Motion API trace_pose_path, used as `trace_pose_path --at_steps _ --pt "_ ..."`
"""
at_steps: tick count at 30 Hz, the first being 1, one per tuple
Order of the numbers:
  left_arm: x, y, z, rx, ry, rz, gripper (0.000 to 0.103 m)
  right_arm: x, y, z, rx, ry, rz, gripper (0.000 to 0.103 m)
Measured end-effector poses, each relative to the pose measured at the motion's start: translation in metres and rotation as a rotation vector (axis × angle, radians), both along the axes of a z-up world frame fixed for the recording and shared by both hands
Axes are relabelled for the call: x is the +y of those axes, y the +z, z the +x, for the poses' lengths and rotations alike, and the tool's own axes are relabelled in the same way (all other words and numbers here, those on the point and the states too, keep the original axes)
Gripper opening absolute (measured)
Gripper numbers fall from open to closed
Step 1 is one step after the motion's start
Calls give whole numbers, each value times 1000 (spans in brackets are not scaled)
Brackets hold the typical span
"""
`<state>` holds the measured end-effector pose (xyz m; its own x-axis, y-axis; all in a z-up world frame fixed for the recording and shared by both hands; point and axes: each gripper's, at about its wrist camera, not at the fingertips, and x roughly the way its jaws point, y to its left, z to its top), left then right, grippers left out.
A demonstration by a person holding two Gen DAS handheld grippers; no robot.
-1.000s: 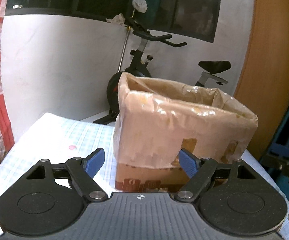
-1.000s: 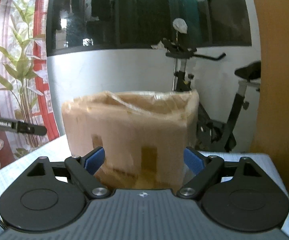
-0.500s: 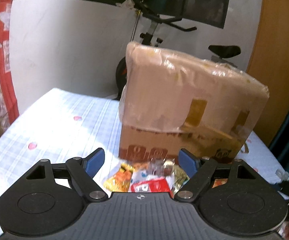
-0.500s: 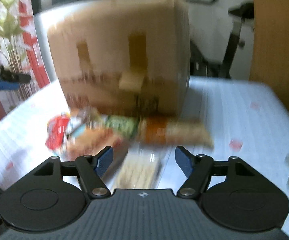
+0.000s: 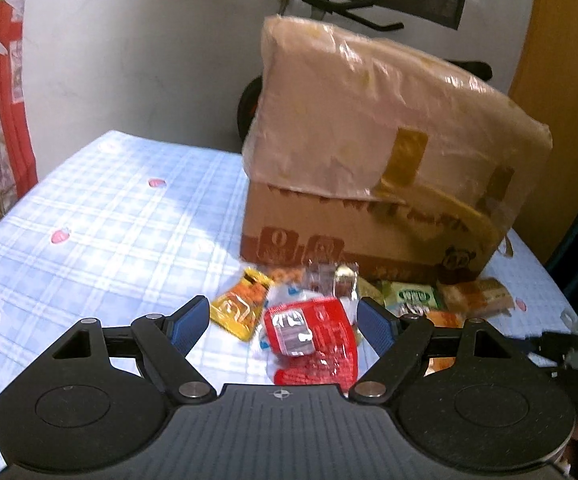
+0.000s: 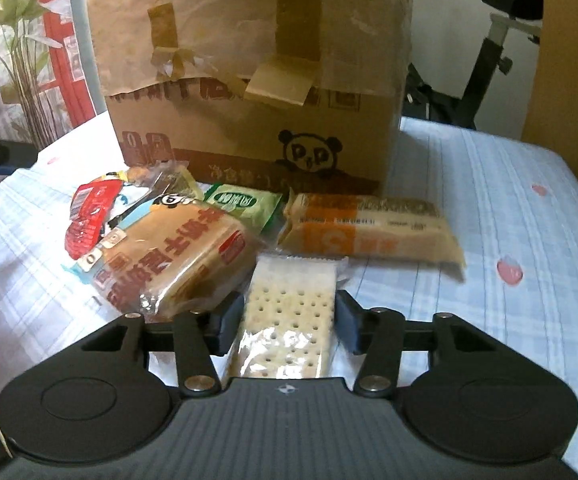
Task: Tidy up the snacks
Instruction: 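Grasp the red packet with the left tool while the right tool grasps the cracker packet, then lift both held packets and carry them over the lined box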
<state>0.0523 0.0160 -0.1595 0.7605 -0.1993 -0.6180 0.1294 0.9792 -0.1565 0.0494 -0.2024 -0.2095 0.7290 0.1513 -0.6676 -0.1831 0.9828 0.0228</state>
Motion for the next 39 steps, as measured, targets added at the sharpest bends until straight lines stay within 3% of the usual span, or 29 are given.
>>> trace_pose_path --at_steps 6,14,18,28,33,39 --pt "-12 -14 7 29 -30 17 83 4 -9 -9 -76 23 -52 50" --pt "-36 -39 18 71 -24 56 82 5 -10 -9 -87 15 -52 50" --pt "-46 -48 22 97 -34 99 74 3 -10 -10 -85 13 -38 50" --pt "-54 -67 33 149 -13 138 73 1 -10 -10 -84 16 -18 50" --pt "-53 -64 35 152 -33 121 51 0 -10 -10 -84 16 -13 50" --pt "-52 -50 22 119 -62 102 49 0 -10 -10 -84 15 -7 50"
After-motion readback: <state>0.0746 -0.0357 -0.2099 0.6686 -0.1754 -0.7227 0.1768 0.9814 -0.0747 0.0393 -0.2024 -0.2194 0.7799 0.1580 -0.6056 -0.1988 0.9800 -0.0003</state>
